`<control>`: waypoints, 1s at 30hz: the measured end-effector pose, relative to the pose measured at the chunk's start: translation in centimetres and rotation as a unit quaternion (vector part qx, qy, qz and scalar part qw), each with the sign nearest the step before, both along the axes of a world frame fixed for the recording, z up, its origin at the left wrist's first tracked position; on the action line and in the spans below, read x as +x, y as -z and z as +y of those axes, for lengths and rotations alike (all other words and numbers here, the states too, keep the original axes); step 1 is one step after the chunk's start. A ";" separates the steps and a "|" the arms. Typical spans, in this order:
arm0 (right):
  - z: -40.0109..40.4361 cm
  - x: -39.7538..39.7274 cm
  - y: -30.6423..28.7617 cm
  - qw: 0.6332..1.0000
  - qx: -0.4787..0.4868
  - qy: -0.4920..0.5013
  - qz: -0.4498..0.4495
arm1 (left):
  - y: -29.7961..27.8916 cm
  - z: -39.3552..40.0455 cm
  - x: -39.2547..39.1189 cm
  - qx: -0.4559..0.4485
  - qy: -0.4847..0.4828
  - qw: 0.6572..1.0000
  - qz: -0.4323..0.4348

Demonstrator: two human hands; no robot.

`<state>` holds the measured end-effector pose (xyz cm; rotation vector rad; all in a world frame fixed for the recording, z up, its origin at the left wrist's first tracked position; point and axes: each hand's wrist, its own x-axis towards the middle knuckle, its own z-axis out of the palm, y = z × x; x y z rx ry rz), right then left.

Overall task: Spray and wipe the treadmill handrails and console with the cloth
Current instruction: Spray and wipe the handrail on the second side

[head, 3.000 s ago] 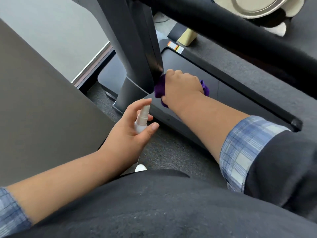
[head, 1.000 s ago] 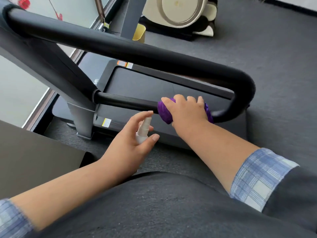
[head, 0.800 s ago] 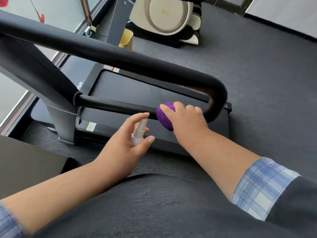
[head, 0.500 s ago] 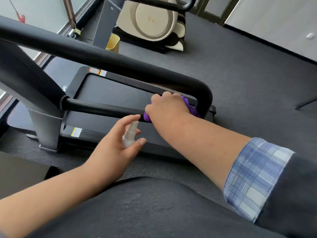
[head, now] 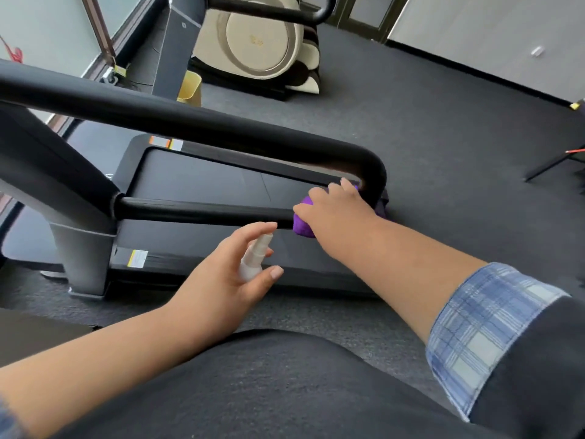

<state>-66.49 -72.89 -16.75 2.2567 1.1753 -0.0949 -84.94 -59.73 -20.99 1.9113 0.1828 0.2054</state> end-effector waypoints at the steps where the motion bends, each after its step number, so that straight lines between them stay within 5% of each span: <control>1: -0.5 0.1 0.9 0.999 0.031 0.013 0.017 | -0.1 0.3 -0.3 0.004 0.002 1.000 0.003; 10: 1.2 -0.8 4.6 0.934 0.303 0.123 0.146 | 0.9 3.5 -2.6 0.014 -0.050 0.998 0.030; 16: 3.3 -1.9 4.8 0.825 0.475 0.139 0.274 | 1.1 3.3 -2.8 0.024 -0.042 0.998 0.037; 19: 2.3 -1.3 4.5 0.800 0.496 0.164 0.294 | 1.2 2.9 -2.6 0.024 -0.037 0.998 0.045; 24: 0.1 0.4 4.1 0.897 0.341 0.134 0.247 | 1.5 2.3 -2.3 0.022 -0.041 0.998 0.049; 30: 1.8 -0.8 5.5 0.939 0.290 0.100 0.156 | 1.8 1.8 -1.9 0.011 -0.066 0.996 0.056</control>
